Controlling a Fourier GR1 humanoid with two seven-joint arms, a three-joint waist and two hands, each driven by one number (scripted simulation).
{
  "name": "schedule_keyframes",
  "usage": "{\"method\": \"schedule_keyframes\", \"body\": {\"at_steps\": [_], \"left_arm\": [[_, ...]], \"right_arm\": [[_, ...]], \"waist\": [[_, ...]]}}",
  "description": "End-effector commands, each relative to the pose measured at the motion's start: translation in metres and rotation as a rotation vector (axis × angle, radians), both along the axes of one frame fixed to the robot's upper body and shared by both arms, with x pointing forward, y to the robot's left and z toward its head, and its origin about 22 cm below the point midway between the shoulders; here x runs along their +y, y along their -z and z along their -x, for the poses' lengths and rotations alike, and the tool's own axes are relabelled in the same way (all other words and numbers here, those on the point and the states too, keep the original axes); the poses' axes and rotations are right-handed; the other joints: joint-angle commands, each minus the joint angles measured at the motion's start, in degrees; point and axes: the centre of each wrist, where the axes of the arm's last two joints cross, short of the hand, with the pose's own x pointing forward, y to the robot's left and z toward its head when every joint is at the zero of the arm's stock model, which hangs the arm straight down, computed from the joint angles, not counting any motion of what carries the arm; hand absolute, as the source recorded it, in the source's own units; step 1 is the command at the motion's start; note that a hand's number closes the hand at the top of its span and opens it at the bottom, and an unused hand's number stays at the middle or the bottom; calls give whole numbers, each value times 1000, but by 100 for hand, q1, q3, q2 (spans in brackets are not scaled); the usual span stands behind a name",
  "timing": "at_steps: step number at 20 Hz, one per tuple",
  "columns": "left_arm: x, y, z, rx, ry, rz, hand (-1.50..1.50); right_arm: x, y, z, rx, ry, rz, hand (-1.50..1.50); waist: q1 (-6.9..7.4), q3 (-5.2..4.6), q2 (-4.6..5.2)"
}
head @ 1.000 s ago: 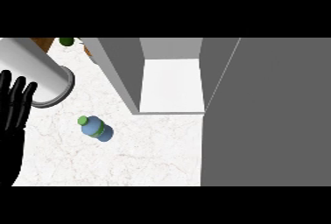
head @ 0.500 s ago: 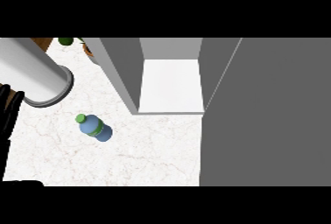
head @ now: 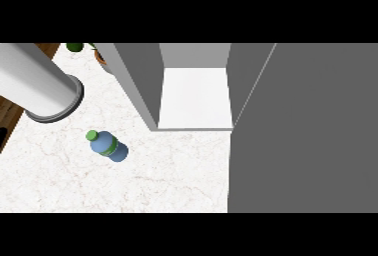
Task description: Pick up the bottled water, place it into the cabinet and close the cabinet
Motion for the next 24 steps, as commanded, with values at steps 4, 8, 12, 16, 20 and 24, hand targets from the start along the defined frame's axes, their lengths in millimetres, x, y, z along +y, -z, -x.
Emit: {"method": "schedule_keyframes", "body": {"at_steps": [4, 8, 12, 16, 20, 24], "left_arm": [[7, -7, 28, -9, 6, 3, -150], [-2, 6, 21, -1, 1, -13, -150], [-9, 15, 0, 31, -29, -3, -150], [8, 49, -5, 80, -32, -4, -150], [12, 46, -17, 110, -68, 12, -150], [6, 68, -26, 140, -68, 54, -150]], "right_arm": [[3, -30, 29, -40, 0, -31, -150], [12, -35, 36, -42, 11, -27, -150], [10, -34, 53, -52, -13, -22, -150], [-4, -29, 47, -53, -22, -21, -150], [1, -19, 58, -39, -41, -12, -150], [5, -28, 63, -40, -32, -22, -150]], "waist": [[34, -4, -5], [23, -6, 5], [-106, -3, -5], [-26, -7, 12], [-72, -4, 5], [-48, -7, 18]]}}
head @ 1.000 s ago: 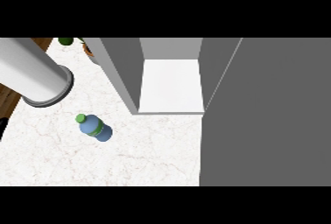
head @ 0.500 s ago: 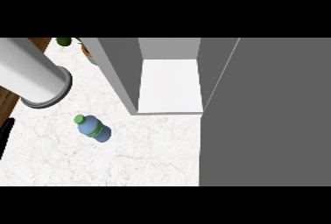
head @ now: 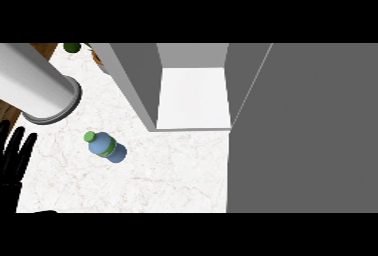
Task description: Pick up the bottled water, place it into the cabinet and close the cabinet
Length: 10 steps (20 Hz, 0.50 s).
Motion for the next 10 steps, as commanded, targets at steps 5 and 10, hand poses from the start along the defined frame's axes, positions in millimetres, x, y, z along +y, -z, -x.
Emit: {"method": "schedule_keyframes", "body": {"at_steps": [5, 10], "left_arm": [[8, 52, -5, 69, -9, -14, -150], [4, 87, -26, 97, -2, -17, -150]], "right_arm": [[5, -40, 25, -76, -12, 2, -150], [2, -49, 31, -65, -32, -3, -150]], "waist": [[7, -2, -1], [-4, -5, 16]]}}
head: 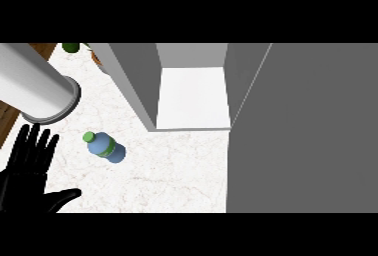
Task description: Pick up the bottled water, place it into the cabinet and close the cabinet
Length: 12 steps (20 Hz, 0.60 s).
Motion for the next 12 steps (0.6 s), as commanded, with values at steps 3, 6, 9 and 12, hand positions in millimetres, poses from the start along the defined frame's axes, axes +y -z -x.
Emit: {"method": "schedule_keyframes", "body": {"at_steps": [3, 6, 9, 12], "left_arm": [[8, 44, -18, 51, 10, -7, -150], [-13, 70, -20, 62, 38, 4, -150], [-13, 79, -35, 57, 24, -7, -150], [-15, 100, -36, 70, -4, 11, -150]], "right_arm": [[14, -51, 15, -64, -13, -12, -150], [1, -44, 21, -67, -14, -13, -150], [12, -46, 22, -54, -4, -6, -150], [8, -45, 23, -58, 3, 4, -150]], "waist": [[-8, -7, 20], [-42, -2, 11], [-20, -3, 10], [-6, -2, 14]]}}
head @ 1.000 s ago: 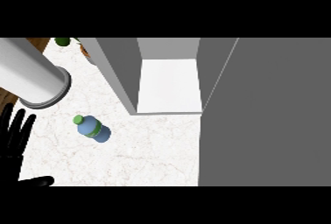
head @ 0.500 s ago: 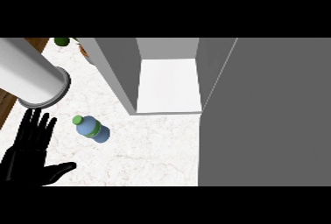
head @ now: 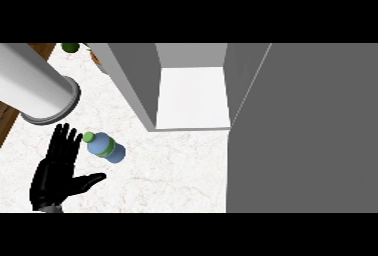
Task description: Pick up the bottled water, place it into the cabinet and close the cabinet
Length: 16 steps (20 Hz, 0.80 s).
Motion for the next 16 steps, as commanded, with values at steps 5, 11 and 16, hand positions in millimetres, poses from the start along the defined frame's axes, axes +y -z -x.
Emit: {"method": "schedule_keyframes", "body": {"at_steps": [5, 11, 16], "left_arm": [[-5, 48, -10, 24, -25, 14, -150], [-1, 49, -36, 9, -39, -26, -150], [10, 75, -21, 10, -58, 7, -150]], "right_arm": [[-4, -38, 16, -56, -10, 42, -150], [-7, -42, 12, -67, -1, 44, -150], [-11, -41, 23, -75, 2, 56, -150]], "waist": [[-27, 1, -2], [20, 3, 14], [-22, 0, 3]]}}
